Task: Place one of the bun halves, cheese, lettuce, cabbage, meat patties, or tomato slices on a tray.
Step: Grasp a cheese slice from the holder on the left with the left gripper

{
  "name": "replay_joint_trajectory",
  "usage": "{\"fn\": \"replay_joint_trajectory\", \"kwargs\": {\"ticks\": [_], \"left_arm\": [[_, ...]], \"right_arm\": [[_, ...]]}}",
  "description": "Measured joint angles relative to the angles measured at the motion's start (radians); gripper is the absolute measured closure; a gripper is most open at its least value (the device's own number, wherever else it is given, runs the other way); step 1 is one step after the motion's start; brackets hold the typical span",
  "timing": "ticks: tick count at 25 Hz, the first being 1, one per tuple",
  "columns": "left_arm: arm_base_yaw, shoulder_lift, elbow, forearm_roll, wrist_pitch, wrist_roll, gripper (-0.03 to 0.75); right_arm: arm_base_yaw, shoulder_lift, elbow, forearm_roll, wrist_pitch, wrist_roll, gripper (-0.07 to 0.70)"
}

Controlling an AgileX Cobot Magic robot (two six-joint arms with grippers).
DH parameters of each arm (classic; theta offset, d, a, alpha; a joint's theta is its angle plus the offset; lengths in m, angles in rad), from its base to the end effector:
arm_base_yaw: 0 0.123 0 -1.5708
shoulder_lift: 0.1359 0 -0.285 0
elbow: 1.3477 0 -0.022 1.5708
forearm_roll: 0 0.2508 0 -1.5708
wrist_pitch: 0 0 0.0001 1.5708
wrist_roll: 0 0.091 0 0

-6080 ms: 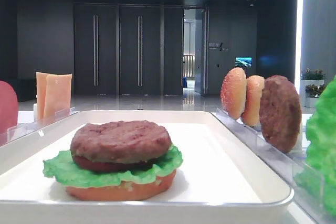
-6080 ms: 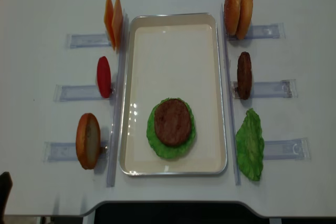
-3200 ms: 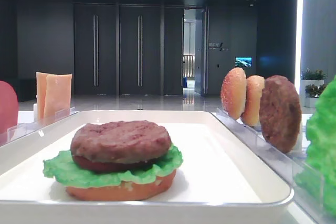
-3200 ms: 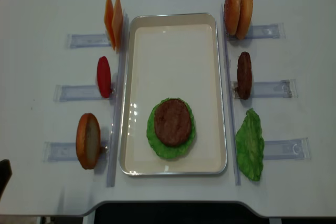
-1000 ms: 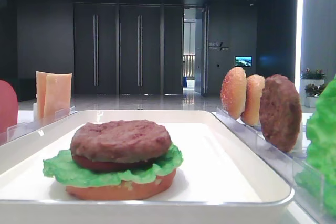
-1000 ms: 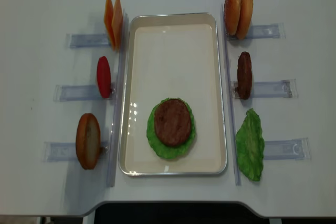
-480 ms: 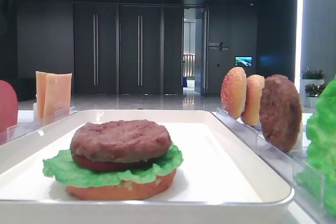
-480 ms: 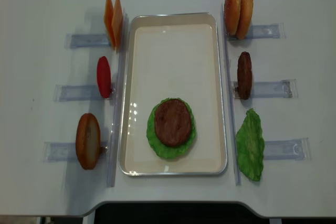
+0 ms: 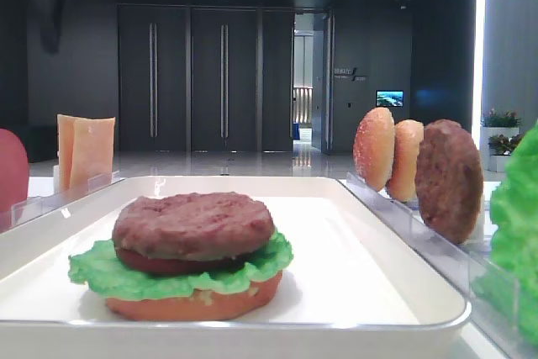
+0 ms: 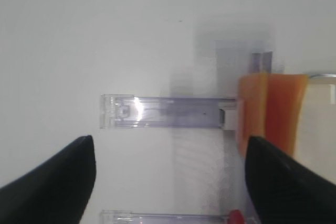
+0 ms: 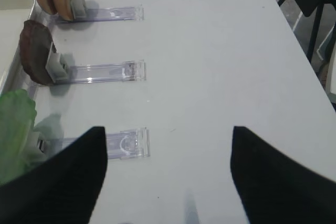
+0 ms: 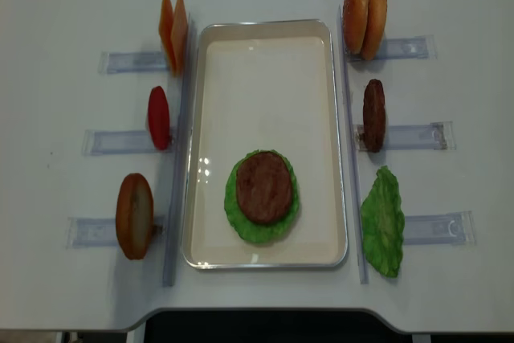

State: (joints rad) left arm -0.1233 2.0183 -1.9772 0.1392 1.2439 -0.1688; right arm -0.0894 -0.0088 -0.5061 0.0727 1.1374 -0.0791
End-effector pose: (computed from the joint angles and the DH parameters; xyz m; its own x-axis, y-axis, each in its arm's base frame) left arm 0.4377 -0.0422 0.3104 -0.9252 -0.0087 -0.3795 -0.0406 0.9963 0.0759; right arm -0.0098 0.0069 0.2730 -0.5082 -0.0030 -0.8612 0.0079 0.9999 -0.0082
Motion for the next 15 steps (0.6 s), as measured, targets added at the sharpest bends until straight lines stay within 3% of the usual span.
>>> {"fn": "replay_joint_trajectory", "kwargs": {"ticks": [7,15], "left_arm": [[-0.102,0.057,-0.006,-0.003,-0.008,-0.128,0.024],[-0.174,0.103,-0.006,-0.017,-0.096,-0.239,0.024]], "right_arm": [[0.000,0.000,0.000,0.000,0.000,0.000,0.155],[0.000,0.000,0.000,0.000,0.000,0.000,0.155]]}}
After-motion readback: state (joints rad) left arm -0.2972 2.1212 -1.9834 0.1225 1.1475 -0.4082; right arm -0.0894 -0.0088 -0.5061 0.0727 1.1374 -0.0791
